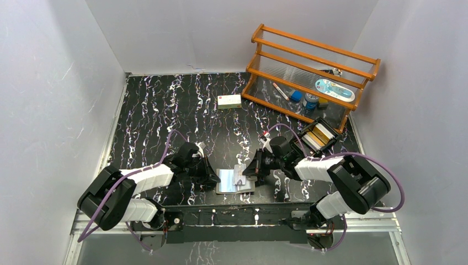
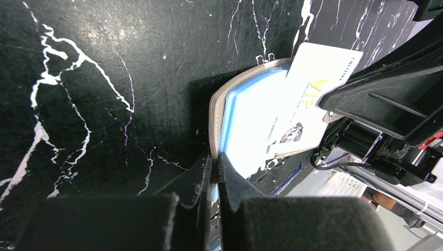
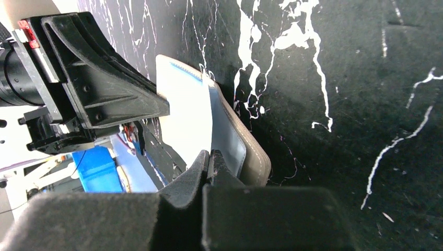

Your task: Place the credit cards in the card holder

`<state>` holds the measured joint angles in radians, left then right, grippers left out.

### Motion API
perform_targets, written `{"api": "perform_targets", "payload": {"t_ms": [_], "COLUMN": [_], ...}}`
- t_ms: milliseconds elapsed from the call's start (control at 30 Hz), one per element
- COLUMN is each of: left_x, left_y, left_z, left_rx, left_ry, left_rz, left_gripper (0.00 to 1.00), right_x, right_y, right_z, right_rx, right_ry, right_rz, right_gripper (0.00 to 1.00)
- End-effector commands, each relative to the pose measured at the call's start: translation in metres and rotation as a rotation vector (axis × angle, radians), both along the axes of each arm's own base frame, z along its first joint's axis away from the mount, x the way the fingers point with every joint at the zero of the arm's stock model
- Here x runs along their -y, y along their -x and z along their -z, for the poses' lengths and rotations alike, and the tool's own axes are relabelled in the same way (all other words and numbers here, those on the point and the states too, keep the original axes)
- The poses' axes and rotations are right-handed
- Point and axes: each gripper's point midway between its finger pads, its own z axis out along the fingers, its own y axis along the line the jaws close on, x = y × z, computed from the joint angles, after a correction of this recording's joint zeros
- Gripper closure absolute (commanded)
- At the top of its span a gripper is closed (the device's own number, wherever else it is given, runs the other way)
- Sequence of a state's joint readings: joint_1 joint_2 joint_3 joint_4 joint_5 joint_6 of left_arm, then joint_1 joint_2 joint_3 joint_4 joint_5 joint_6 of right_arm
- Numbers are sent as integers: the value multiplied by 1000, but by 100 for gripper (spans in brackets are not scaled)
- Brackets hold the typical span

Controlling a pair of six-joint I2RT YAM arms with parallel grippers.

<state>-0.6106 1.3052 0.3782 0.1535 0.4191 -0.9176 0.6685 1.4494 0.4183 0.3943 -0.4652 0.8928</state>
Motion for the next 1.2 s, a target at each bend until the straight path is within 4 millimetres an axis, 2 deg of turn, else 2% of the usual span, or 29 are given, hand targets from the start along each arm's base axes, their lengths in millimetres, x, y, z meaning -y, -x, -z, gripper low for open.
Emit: {"api": "perform_targets", "payload": {"t_ms": [0,233,533,867,1167], "left_x": [-4,-4,-4,-4,-4], "left_y": [7,7,7,6,7], "left_z": [7,7,7,8,9], "left_rx": [-23,-24,-23,-29,-31], "left_ry": [-13,-13,-11,-13,-13], "left_rz": [3,1,1,-4,-7], "left_gripper": [100,100,100,100,100], "right_x": [7,12,9,3,2], "right_y": [-10,-17,-17,-1,12], "right_z": [1,-1,1,2,6], "right_rx": [69,109,130,150,97], "right_ry": [20,37,36,26,33], "right_rz": [54,96,78,-14,-55], "right_gripper": [100,100,100,100,100]}}
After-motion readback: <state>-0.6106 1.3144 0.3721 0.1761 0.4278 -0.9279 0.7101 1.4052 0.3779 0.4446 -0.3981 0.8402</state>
